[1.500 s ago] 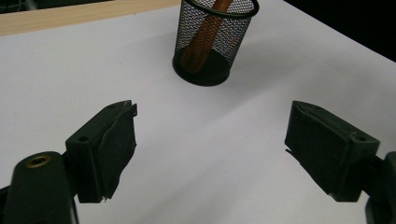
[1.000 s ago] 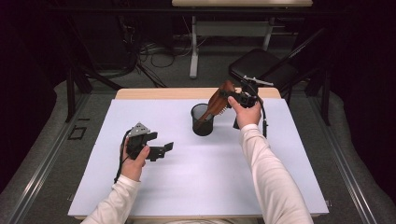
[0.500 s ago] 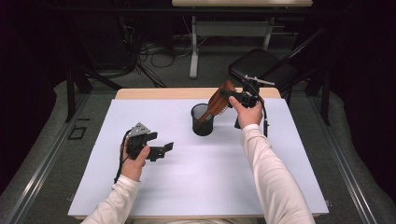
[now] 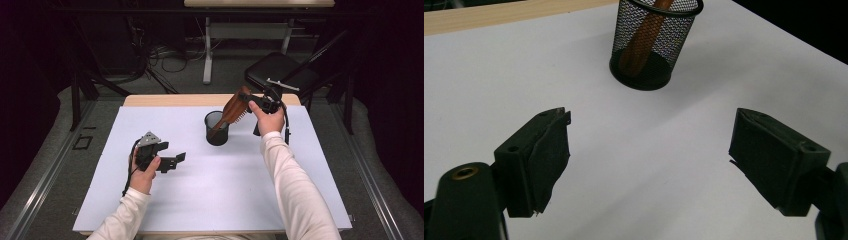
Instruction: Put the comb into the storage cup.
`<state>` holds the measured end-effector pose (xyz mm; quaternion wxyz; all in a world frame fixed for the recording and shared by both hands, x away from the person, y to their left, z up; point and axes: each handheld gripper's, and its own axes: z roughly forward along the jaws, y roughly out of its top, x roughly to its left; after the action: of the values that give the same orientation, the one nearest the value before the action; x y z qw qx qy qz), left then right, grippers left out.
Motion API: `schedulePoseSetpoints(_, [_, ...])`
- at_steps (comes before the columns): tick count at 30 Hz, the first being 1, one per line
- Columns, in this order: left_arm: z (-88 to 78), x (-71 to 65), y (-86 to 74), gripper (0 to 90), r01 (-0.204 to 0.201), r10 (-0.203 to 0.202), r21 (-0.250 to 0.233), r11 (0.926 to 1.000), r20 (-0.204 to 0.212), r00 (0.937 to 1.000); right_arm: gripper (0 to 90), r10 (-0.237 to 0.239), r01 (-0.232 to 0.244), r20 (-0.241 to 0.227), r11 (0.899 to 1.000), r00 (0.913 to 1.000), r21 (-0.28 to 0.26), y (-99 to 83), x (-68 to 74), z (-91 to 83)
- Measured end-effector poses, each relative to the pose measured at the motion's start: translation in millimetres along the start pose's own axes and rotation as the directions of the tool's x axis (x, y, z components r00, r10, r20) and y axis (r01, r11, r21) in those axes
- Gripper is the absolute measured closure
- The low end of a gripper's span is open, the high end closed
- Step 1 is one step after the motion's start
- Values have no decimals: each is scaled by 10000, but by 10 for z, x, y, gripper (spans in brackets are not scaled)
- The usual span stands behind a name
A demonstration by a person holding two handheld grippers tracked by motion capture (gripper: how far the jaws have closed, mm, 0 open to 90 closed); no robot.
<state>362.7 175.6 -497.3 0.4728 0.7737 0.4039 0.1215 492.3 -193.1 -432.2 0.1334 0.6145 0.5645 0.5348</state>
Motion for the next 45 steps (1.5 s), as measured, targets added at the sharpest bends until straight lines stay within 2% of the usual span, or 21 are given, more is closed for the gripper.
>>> schedulePoseSetpoints(22, [18,-2,-13,160,9,-9,80,10000,9,10000,293,-218,218,-64,9997,9997,-70,156,-12,-198])
schedulePoseSetpoints(32, [17,-4,-14,159,13,-13,83,10000,-3,10000,299,-667,678,-199,9961,9976,563,197,-57,-327])
schedulePoseSetpoints(39, [18,1,-15,160,13,-13,95,10000,3,10000,297,-971,994,-255,9883,9949,1153,198,-61,-387])
schedulePoseSetpoints(45, [16,13,-13,160,54,-53,83,10000,-12,10000,282,-1441,1448,-147,9807,9895,1315,189,-54,-418])
